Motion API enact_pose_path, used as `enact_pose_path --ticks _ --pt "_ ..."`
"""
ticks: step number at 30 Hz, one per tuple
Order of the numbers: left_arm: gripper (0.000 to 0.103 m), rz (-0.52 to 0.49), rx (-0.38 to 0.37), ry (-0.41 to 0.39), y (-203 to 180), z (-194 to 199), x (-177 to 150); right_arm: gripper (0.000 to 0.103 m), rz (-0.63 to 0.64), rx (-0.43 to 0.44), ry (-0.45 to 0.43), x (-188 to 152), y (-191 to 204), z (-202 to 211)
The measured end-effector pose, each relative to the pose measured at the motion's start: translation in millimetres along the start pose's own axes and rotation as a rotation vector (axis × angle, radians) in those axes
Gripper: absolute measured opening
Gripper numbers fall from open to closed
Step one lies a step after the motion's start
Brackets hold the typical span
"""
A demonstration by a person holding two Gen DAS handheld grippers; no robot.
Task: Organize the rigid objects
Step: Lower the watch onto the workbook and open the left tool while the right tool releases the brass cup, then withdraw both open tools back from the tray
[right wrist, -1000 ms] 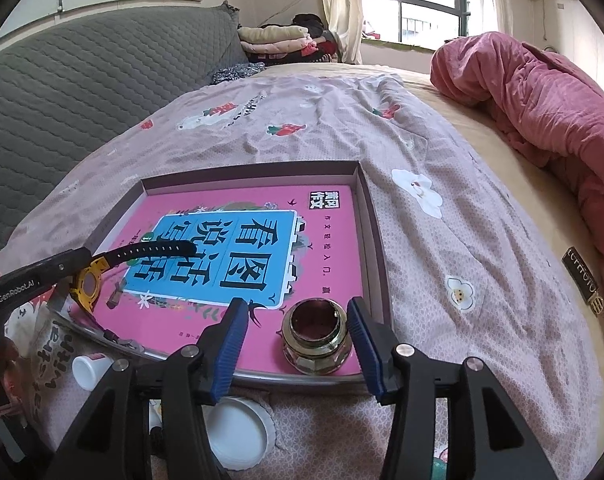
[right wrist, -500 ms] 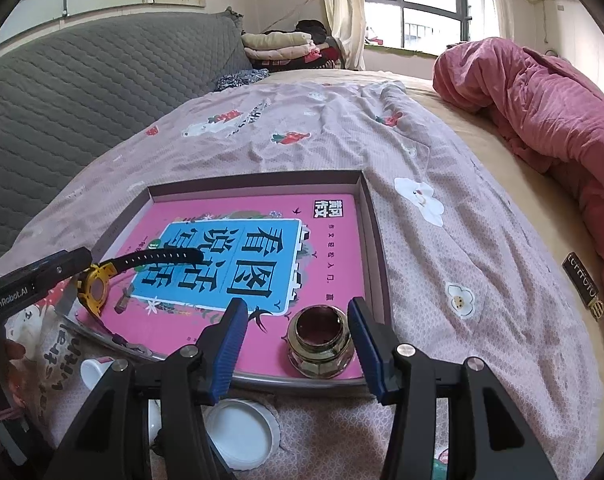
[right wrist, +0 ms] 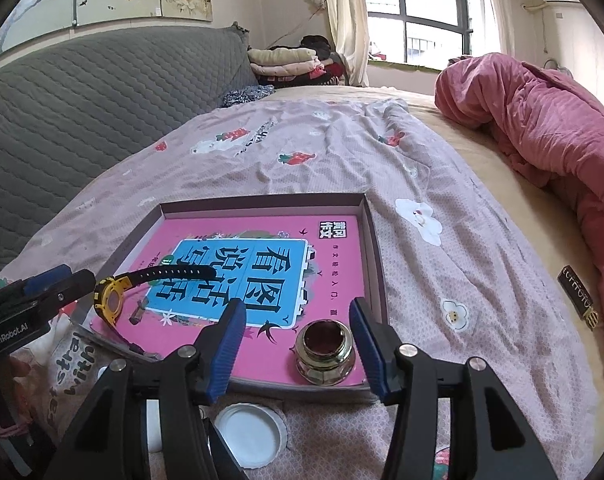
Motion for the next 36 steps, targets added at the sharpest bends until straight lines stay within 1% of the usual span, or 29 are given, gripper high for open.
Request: enact_pose_path --ticks 7,14,19,23,36 --pt "0.064 -0.010 -0.011 0.002 -3 11 -4 0.061 0.012 -0.016 -0.008 -5 1 10" --pt "0.064 -0.008 -0.027 0.002 -4 21 -4 0.061 0.053 -0.069 -0.021 -7 6 25" --pt "0.065 -0.018 -0.045 -0.003 -8 29 -4 0.062 0.057 -0.064 -0.028 -9 9 34" --pt "0.069 -0.014 -0.052 0.002 -8 33 -5 0.062 0.063 -0.062 -0.028 -10 13 39" --pt "0.069 -0.035 -0.055 0.014 -13 46 -12 0.062 0.083 -0.043 -0.044 -17 26 64"
Point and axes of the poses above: each gripper's, at about its wrist camera, not at the fingertips, and z roughly against the way its jaws point, y to its left, x to its top, the point moved 6 cm from there along -z, roughly the way its jaws point, and after that the axes turned 12 degrees about z, right-handed, at the moved point
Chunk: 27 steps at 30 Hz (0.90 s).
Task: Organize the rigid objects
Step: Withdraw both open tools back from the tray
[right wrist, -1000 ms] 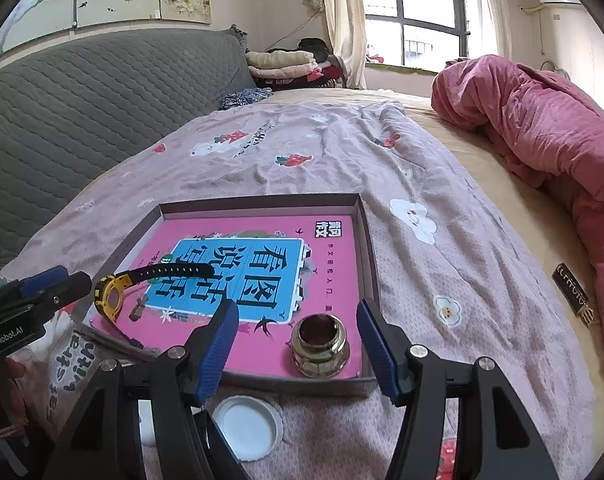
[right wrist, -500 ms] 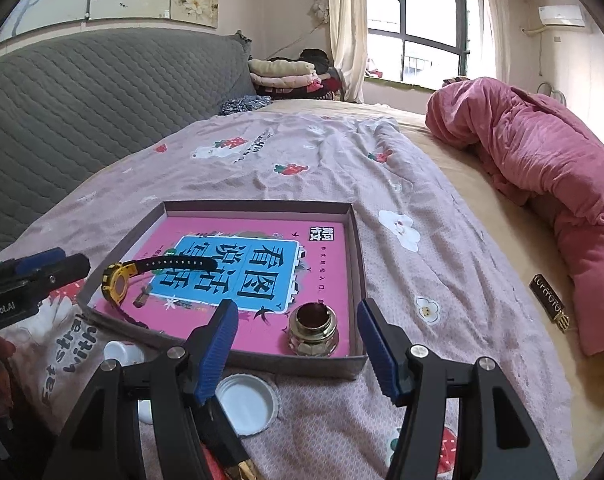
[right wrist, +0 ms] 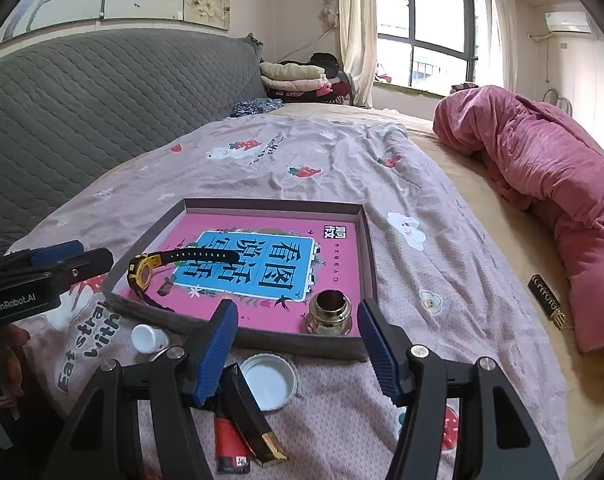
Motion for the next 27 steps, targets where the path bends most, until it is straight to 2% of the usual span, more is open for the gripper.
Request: enact_pose_path --ticks 4,9,18,27 --pt "0.070 -0.010 0.000 0.007 -1 3 -4 0.062 -0.011 0.006 0.008 -4 1 5" --pt "0.070 -0.021 -0.004 0.009 -4 8 -6 0.062 -0.090 0.064 0.033 -13 -1 7" --pt "0.070 -0.028 -0.003 0.025 -3 15 -11 0.062 -0.137 0.076 0.058 -21 -5 10" --pt "0.070 -0.016 0.003 0.053 2 17 -15 0.062 -0.110 0.085 0.079 -25 3 14"
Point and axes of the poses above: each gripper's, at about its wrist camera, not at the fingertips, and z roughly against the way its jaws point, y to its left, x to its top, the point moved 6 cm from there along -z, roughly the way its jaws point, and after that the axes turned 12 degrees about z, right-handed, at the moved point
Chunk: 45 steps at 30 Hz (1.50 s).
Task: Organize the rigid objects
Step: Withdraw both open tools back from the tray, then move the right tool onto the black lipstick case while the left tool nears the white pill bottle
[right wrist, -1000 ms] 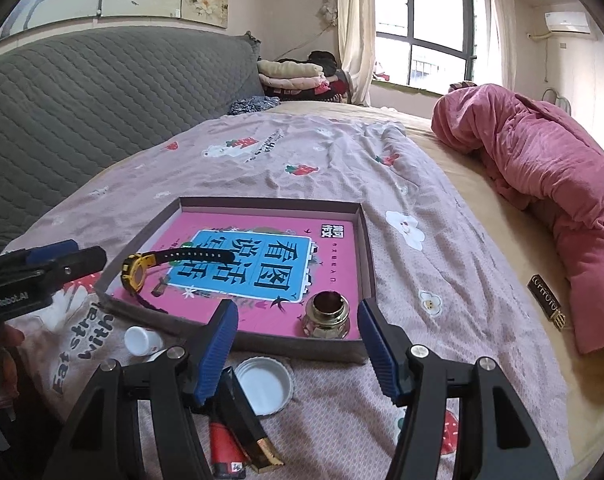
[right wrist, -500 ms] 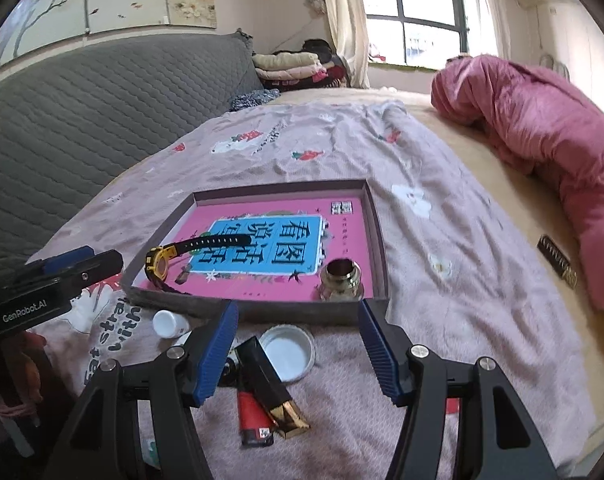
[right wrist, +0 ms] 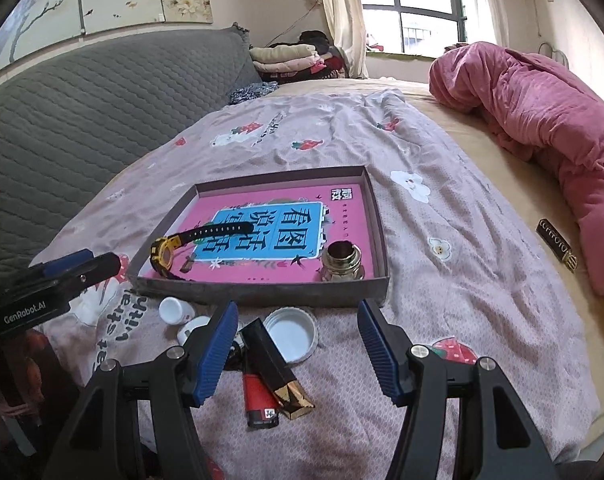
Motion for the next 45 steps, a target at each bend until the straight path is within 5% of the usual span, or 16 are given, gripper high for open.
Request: enact_pose_path --ticks 45 --pt "0.070 -0.060 0.020 0.192 -15 -38 -51 0.062 0.112 0.017 0.176 -32 27 -33"
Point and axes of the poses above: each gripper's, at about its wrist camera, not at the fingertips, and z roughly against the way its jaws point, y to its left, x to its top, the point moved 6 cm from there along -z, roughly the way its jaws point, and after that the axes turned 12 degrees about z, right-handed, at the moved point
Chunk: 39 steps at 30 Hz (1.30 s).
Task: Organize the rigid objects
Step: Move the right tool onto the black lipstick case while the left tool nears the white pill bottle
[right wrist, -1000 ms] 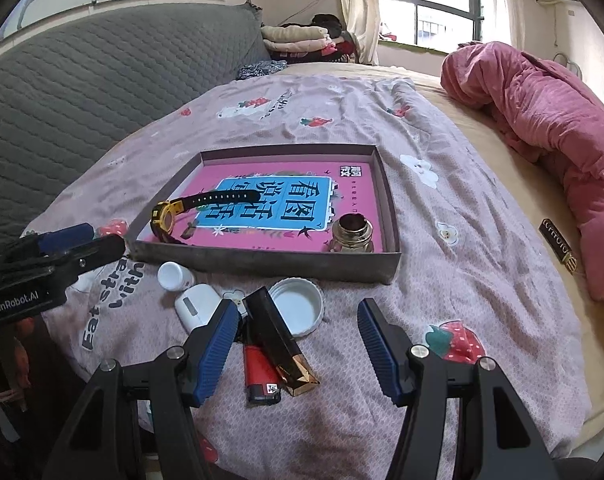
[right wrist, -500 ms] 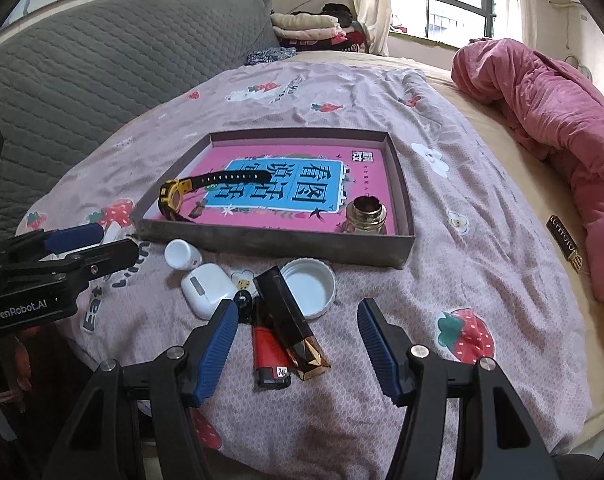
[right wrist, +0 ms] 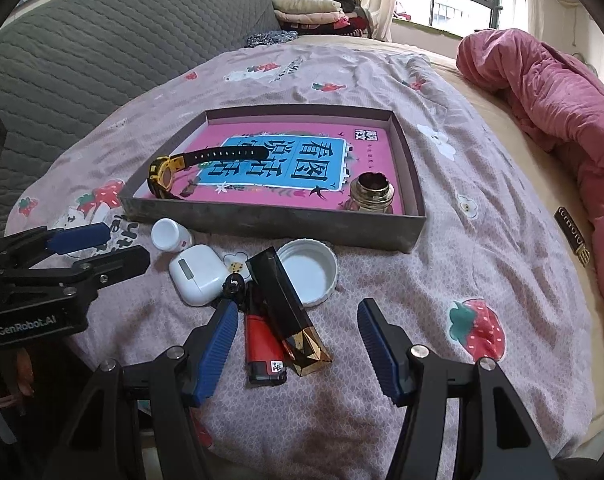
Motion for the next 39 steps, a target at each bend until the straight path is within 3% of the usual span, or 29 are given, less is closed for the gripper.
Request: enact_pose_path --ticks 25,39 --pt "0.070 0.081 0.068 0.041 18 -45 16 0.062 0.005 -0.008 0.064 -2 -2 -30" --pt "0.070 0.105 0.073 0.070 29 -45 8 0.046 -0.044 -0.007 0.083 -9 -15 -33"
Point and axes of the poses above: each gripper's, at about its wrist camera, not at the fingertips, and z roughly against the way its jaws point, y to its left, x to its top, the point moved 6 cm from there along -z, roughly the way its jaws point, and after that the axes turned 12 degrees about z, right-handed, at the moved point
